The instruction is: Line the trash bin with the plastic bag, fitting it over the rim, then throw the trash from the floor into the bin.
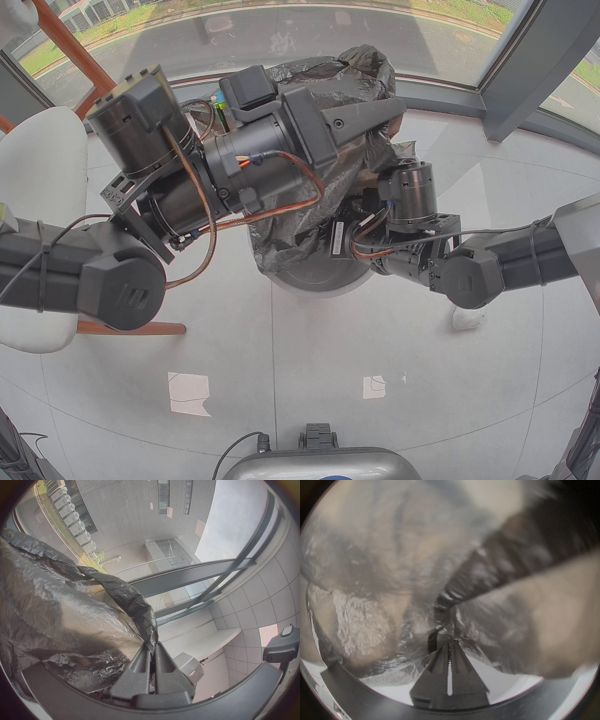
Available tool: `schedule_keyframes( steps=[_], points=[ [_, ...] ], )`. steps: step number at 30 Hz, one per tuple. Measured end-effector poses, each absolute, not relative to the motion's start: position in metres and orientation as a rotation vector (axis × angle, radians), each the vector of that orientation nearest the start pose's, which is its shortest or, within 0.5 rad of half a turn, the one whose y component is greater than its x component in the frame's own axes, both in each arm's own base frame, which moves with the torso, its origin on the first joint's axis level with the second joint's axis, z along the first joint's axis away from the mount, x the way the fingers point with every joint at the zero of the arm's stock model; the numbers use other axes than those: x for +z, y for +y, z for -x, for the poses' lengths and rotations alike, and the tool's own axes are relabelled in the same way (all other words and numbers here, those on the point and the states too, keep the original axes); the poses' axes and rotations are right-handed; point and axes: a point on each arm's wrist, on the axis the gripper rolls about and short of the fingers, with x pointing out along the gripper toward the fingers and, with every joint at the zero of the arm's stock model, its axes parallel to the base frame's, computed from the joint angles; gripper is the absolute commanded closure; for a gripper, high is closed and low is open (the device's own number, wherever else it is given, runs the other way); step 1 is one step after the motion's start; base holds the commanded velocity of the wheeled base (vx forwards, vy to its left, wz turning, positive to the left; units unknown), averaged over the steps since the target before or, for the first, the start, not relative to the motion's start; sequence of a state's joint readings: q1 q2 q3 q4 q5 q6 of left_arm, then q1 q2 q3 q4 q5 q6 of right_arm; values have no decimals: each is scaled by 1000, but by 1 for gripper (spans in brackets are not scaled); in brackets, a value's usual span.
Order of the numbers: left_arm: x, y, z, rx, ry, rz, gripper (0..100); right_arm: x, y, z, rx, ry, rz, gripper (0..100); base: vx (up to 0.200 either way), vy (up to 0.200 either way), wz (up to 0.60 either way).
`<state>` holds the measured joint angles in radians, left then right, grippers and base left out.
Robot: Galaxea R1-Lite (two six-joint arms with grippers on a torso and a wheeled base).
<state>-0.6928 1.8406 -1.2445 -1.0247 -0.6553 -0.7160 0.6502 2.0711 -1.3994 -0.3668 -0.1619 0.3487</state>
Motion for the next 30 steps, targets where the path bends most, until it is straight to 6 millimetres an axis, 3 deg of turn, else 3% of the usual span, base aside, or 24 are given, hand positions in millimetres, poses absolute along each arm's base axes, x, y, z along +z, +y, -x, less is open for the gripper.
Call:
schedule_keyframes(
  steps=[7,13,21,30],
  points=[
    [290,-242,-262,-1494,49,553,100,193,236,-351,386,333,-237,100,0,0,0],
    [285,-244,-265,-1487,43,532,100,211,228,-346,393,300,-293,100,0,0,0],
    [275,-246,-275,-1428,19,507,100,243,231,-309,538,344,-381,100,0,0,0],
    [255,-255,-289,-1359,17,475,100,255,204,-255,559,535,-310,100,0,0,0]
  ],
)
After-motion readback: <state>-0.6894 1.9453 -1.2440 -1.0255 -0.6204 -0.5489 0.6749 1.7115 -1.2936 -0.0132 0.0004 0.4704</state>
